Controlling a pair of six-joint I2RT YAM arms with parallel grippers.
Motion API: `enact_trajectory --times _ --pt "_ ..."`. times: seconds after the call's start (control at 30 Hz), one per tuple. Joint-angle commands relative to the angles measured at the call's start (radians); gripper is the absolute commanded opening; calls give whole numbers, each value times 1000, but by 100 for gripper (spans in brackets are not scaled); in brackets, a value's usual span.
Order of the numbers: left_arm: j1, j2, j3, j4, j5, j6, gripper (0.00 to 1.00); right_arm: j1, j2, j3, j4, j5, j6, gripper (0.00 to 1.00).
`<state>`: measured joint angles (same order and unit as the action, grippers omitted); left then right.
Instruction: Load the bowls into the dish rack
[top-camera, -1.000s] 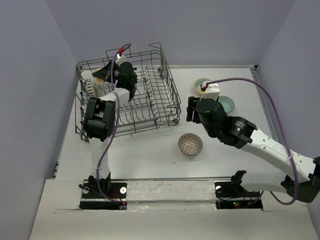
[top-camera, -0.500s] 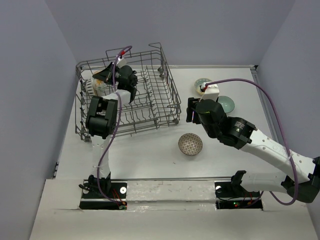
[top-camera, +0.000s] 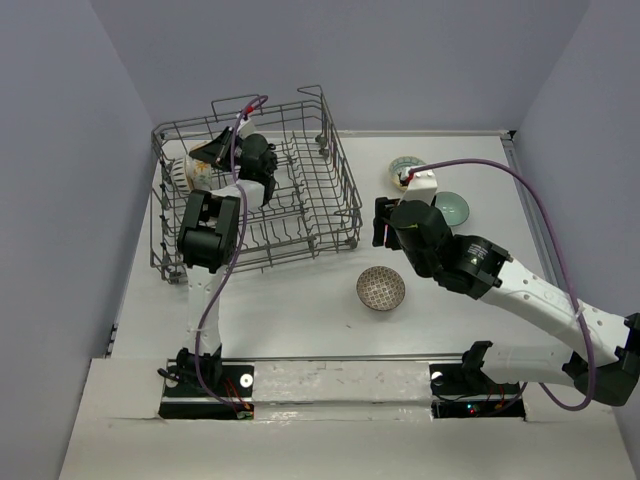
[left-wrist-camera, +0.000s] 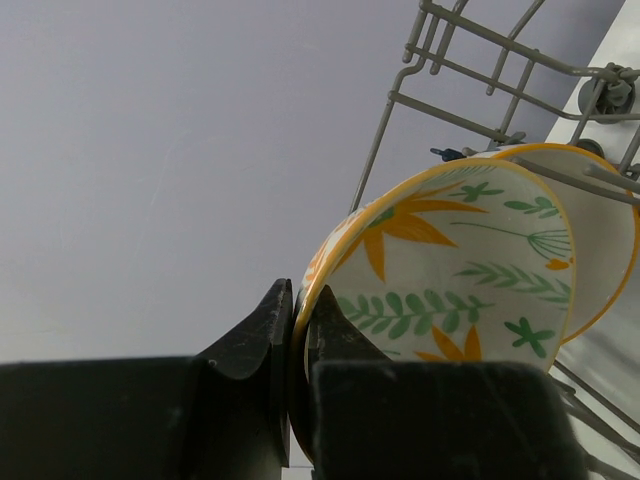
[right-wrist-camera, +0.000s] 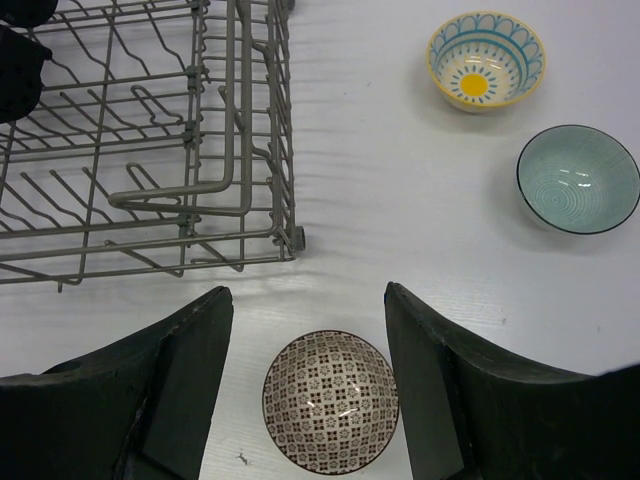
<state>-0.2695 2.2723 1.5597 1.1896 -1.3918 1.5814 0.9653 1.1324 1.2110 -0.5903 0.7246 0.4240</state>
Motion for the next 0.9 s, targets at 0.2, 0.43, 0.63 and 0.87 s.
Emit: enact_trajectory --times 0.2,0.43,0.63,0.87 --pt "6 30 80 99 -3 0 0 6 -13 2 49 10 -8 68" --pt "10 30 102 77 -3 -12 0 6 -5 2 50 9 -11 68" --pt "10 41 100 70 -7 -20 13 6 -3 2 52 4 -13 68" --pt "10 46 103 64 -9 -23 29 6 -5 -1 53 4 -13 68"
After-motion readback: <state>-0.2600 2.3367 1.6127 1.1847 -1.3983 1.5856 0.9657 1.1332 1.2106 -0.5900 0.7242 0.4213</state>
